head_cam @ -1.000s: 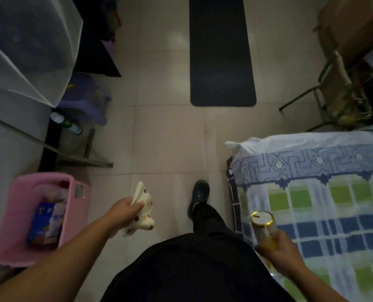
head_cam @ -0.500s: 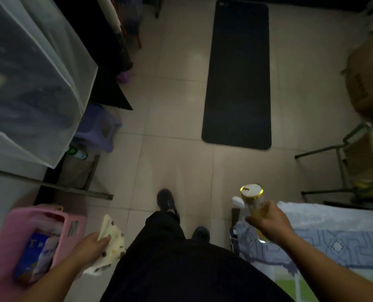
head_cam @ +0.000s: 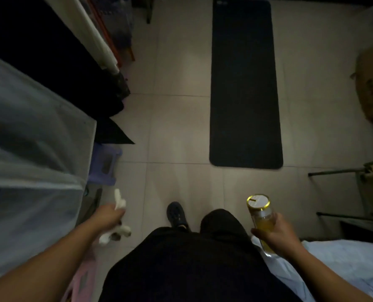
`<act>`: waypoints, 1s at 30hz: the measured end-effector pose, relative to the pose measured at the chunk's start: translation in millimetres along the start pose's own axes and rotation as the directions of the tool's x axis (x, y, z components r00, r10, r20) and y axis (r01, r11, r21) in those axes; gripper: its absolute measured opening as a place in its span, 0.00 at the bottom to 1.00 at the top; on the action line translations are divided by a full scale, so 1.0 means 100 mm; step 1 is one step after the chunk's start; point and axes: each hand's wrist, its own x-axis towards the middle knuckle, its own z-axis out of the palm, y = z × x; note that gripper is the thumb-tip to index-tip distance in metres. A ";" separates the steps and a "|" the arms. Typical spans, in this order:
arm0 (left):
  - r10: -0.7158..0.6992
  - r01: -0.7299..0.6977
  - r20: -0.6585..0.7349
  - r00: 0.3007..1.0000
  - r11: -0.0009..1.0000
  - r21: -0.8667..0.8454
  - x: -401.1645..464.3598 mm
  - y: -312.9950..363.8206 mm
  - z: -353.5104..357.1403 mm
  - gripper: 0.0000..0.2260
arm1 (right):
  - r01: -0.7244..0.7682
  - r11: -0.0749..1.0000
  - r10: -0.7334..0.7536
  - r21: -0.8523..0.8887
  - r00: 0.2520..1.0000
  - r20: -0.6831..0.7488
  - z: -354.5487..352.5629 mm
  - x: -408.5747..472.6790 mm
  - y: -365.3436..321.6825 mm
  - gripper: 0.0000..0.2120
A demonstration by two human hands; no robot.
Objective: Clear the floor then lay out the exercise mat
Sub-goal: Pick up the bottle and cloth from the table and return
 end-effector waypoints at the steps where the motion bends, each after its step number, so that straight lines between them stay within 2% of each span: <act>1: 0.007 -0.007 0.001 1.000 0.997 -0.074 0.14 0.28 -0.10 0.14 | -0.029 1.000 0.029 -0.003 1.000 -0.008 -0.01 0.03 -0.06 0.28; 3: 0.054 -0.058 -0.026 0.998 0.985 -0.164 0.43 0.81 -0.28 0.12 | -0.068 0.997 0.068 -0.022 0.997 -0.021 -0.05 0.13 -0.17 0.26; 6: 0.169 -0.175 -0.074 0.983 0.980 -0.091 0.82 1.51 -0.45 0.11 | -0.104 0.995 0.104 0.003 0.995 0.001 -0.14 0.38 -0.35 0.26; 8: 0.190 -0.194 -0.050 0.980 0.978 -0.072 1.01 1.86 -0.51 0.08 | -0.131 0.991 0.131 0.016 0.991 0.025 -0.21 0.60 -0.51 0.26; 10: 0.173 -0.173 -0.023 0.985 0.985 -0.022 1.16 2.12 -0.54 0.06 | -0.141 0.989 0.139 0.039 0.989 0.046 -0.30 0.92 -0.70 0.26; 12: 0.128 -0.128 0.002 0.992 0.992 0.019 1.34 2.32 -0.57 0.11 | -0.160 0.984 0.155 0.078 0.986 0.068 -0.43 1.28 -0.93 0.26; 16: 0.038 -0.038 0.041 0.998 0.999 -0.001 1.82 2.79 -0.66 0.11 | -0.217 0.969 0.198 0.116 0.968 0.152 -0.70 2.09 -1.53 0.27; 20: 0.003 0.000 0.042 0.999 0.998 -0.056 2.52 3.42 -0.68 0.10 | -0.189 0.977 0.176 0.103 0.977 0.125 -0.83 3.01 -2.21 0.26; 25: -0.002 0.005 0.032 0.999 0.997 -0.071 3.85 4.02 -0.37 0.10 | -0.158 0.971 0.140 0.178 0.984 0.107 -0.48 4.32 -2.81 0.31; 30: -0.034 0.042 0.088 0.996 0.995 -0.095 5.42 4.22 0.23 0.11 | -0.183 0.930 0.175 0.318 0.983 0.053 0.32 5.71 -3.00 0.30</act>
